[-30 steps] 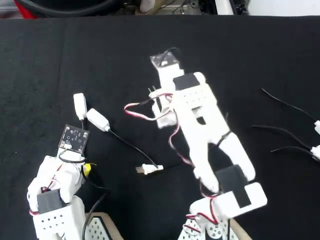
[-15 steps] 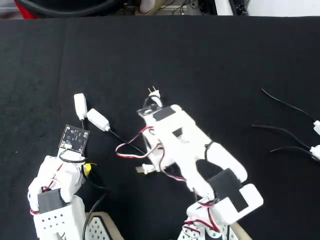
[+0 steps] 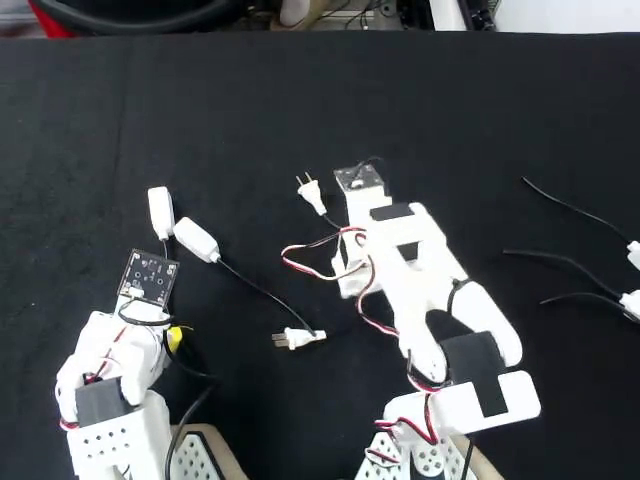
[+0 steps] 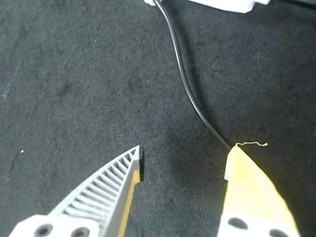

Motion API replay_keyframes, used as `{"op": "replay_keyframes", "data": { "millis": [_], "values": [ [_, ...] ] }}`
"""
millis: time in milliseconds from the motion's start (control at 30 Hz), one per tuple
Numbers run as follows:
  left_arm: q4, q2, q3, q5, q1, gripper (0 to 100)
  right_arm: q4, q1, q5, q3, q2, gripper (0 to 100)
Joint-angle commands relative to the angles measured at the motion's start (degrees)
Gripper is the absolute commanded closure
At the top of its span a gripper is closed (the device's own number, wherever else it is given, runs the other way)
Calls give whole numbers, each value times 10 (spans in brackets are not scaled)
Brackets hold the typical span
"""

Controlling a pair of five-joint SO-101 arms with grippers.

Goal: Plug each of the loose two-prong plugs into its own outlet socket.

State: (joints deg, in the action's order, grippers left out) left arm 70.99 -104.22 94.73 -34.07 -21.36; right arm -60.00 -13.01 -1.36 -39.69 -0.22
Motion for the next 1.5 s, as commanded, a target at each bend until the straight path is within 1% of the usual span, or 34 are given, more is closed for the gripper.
{"op": "replay_keyframes", "data": {
  "millis": [0, 67, 133, 267, 333, 400, 467, 533, 600, 733, 833, 900, 1000, 1100, 1333, 1400, 1467],
  "values": [
    [2, -3, -1, -6, 7, 726, 25, 11, -1, 5, -23, 962],
    [2, -3, -1, -6, 7, 726, 14, 10, 4, 3, -29, 962],
    [2, -3, -1, -6, 7, 726, -39, 3, 31, 13, -29, 962],
    [2, -3, -1, -6, 7, 726, -152, -37, 135, 56, -27, 962],
    [2, -3, -1, -6, 7, 726, -183, -62, 183, 69, -24, 962],
    [3, -3, -1, -6, 7, 726, -178, -83, 224, 75, -23, 959],
    [2, -3, -1, -6, 7, 726, -150, -99, 284, 82, -23, 959],
    [1, -3, -1, -6, 7, 726, -127, -108, 321, 87, -23, 959],
    [2, -3, -1, -6, 7, 726, -113, -116, 328, 87, -22, 943],
    [3, -3, -1, -6, 7, 726, -103, -171, 345, 78, -20, 831],
    [1, -3, -1, -6, 6, 726, -37, -219, 367, 52, 4, 771],
    [1, -3, -1, -6, 5, 726, 6, -244, 376, 33, 29, 756],
    [1, -3, -1, -6, 5, 726, 36, -270, 383, 27, 73, 755],
    [1, -3, -1, -6, 5, 726, 29, -269, 382, 44, 108, 755],
    [2, -3, -1, -7, 6, 726, -69, -269, 379, 89, 137, 765],
    [2, -3, -1, -7, 6, 726, -73, -269, 378, 90, 137, 827],
    [2, -3, -1, -7, 6, 726, -72, -268, 378, 91, 137, 925]
  ]
}}
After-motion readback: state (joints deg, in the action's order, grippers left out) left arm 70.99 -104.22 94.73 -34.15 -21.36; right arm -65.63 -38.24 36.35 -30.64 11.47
